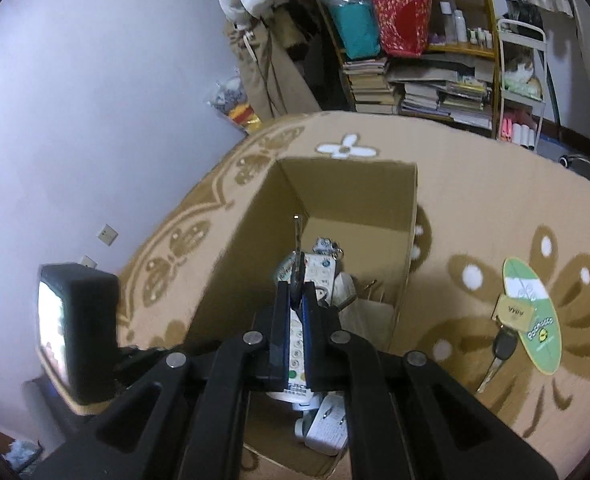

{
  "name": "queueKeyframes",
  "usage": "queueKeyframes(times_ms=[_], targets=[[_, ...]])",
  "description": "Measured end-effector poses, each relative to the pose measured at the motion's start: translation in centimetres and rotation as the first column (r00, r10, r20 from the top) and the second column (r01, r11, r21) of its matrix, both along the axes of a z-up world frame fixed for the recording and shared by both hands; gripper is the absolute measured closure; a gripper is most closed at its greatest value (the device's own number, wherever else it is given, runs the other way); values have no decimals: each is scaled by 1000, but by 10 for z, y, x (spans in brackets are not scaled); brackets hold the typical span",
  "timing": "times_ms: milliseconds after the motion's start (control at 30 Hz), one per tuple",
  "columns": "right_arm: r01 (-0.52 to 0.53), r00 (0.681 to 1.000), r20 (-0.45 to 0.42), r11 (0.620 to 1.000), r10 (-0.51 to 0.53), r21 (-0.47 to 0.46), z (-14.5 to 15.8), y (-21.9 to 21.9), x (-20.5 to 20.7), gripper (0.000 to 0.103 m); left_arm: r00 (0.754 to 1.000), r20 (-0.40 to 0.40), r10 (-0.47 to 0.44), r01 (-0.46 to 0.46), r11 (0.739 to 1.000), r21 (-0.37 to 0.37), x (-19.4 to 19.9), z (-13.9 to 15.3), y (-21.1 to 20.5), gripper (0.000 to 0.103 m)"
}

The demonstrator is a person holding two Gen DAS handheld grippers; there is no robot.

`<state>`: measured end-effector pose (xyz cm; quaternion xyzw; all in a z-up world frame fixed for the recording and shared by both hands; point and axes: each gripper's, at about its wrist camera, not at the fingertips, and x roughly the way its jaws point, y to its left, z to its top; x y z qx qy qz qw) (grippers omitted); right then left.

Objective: Organize rigid objects

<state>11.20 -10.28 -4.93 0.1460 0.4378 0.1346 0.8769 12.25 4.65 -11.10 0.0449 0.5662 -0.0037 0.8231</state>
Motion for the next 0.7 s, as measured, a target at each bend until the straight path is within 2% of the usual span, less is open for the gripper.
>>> queueKeyframes(times_ms=[167,367,433,500,567,700], targets=[[10,1000,-27,1000,-11,-10,-3,-4,0,94,1000,0,1,-1,1000,-1,0,0,0,90],[13,1000,-9,1000,-13,-8,4,-12,-2,87,1000,1,1,-1,1000,-1,0,-1,0,90],[20,1000,-11,1000,-20,-2,5,-17,-2,71,1000,0,1,-1,1000,-1,0,-1,0,90],[37,999,-3,999,-38,-23,6,-23,-4,60,1000,1,0,0,1000,-2,0,-1,0,90],[54,999,6,997,-54,-48,8,-30,-6,56,1000,1,0,0,1000,-1,0,-1,0,90],[95,995,8,992,-95,-80,8,-47,-6,38,1000,0,0,0,1000,-1,0,-1,0,90]])
